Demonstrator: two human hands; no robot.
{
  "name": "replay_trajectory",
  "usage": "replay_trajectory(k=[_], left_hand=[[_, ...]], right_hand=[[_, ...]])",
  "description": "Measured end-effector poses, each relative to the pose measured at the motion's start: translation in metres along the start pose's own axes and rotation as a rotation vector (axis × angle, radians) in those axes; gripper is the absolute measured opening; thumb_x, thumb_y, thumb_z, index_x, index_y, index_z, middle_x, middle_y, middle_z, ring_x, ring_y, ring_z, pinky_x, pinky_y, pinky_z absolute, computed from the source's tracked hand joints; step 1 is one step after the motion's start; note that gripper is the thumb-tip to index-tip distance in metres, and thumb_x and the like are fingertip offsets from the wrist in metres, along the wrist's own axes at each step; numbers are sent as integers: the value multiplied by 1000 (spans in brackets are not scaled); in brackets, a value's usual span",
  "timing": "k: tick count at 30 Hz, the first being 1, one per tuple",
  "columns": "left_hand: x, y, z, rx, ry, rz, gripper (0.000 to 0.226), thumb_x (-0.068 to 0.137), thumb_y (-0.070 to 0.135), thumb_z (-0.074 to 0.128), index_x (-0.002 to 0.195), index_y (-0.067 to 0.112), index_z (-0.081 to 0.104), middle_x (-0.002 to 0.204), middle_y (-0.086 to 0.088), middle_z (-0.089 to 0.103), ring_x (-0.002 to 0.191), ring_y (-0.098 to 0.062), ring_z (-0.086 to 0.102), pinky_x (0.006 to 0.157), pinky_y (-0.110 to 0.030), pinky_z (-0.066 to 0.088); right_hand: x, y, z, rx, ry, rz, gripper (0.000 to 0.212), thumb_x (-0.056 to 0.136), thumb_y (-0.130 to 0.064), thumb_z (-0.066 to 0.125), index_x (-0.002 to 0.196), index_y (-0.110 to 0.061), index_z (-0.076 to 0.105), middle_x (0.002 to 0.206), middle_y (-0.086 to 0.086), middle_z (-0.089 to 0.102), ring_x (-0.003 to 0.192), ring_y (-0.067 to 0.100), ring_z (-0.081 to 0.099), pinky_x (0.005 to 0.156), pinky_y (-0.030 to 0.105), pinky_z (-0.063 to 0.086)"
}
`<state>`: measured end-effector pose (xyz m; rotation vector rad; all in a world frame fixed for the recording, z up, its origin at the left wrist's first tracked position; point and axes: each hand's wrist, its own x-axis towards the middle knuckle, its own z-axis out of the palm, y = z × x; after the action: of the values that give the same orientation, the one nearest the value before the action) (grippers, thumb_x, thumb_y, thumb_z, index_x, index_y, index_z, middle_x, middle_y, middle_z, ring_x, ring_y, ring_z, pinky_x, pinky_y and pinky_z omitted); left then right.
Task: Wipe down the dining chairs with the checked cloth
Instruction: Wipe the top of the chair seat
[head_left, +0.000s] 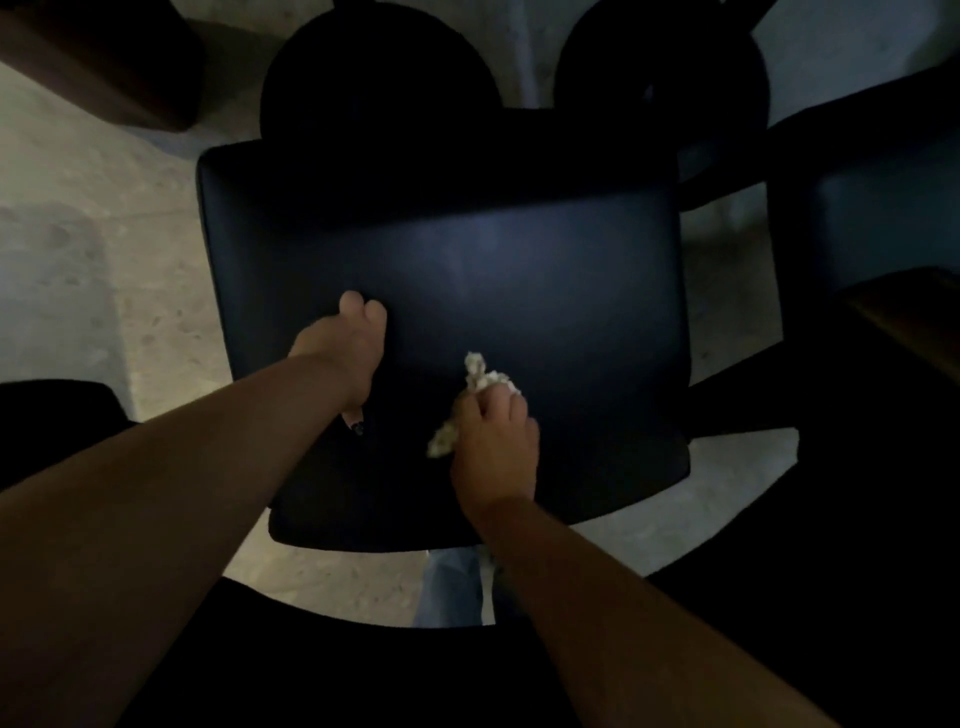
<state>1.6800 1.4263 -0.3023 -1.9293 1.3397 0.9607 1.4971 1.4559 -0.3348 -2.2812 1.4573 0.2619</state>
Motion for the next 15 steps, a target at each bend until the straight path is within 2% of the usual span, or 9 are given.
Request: replay_trajectory(k=[2,3,5,7,8,9,11,15], left_hand=[[0,-2,-1,-6,4,6,88,54,9,93,116,7,32,127,-15,29,106,-41,59,81,-44,51],[-1,-1,-1,-14,11,6,85,55,6,92,116,7,32,126,-15,29,106,-41,59,80,-44,51],[-1,1,0,-32,23,8,81,59,3,89,118,7,33,126,-15,29,106,-40,58,79,-42,50],[0,1,1,-40,41,12,76,65,0,84,121,6,33,129,-16,29,107,-40,56,79,-41,50],[1,1,1,-39,51,12,75,66,0,83,121,6,33,129,-16,29,107,-40,56,79,-41,49],[1,0,2,-42,56,11,75,66,-1,83,121,6,33,129,-16,29,107,-40,56,79,-41,49],[2,-1,4,-63,68,21,73,65,-3,82,119,7,33,128,-16,29,106,-40,55,80,-42,49],[2,-4,5,-90,71,28,71,66,-5,80,118,6,33,129,-16,27,105,-41,54,82,-43,50]], right_hand=[[2,24,-9,-12,6,-19,32,69,-11,69,101,-11,64,97,14,58,82,34,58,61,37,48],[9,42,-19,-47,-5,65,28,79,-11,62,107,-10,60,105,16,55,89,36,56,65,39,47],[31,87,-35,-127,35,422,30,95,-14,45,124,-8,48,125,18,45,107,38,49,80,42,45],[48,119,-52,-52,66,866,44,97,-14,45,138,-5,34,139,20,35,119,40,42,94,44,40],[52,123,-52,10,81,1003,48,96,-14,46,140,-4,30,143,21,30,122,41,39,97,44,37],[51,117,-49,36,68,1058,48,96,-13,45,141,-5,29,145,21,27,124,41,37,99,44,35],[37,88,-31,37,4,979,49,96,-14,42,141,-5,26,146,23,23,123,41,37,102,42,32],[-14,16,0,-28,-124,497,48,92,-13,45,137,-6,29,140,20,28,118,36,39,97,39,37]])
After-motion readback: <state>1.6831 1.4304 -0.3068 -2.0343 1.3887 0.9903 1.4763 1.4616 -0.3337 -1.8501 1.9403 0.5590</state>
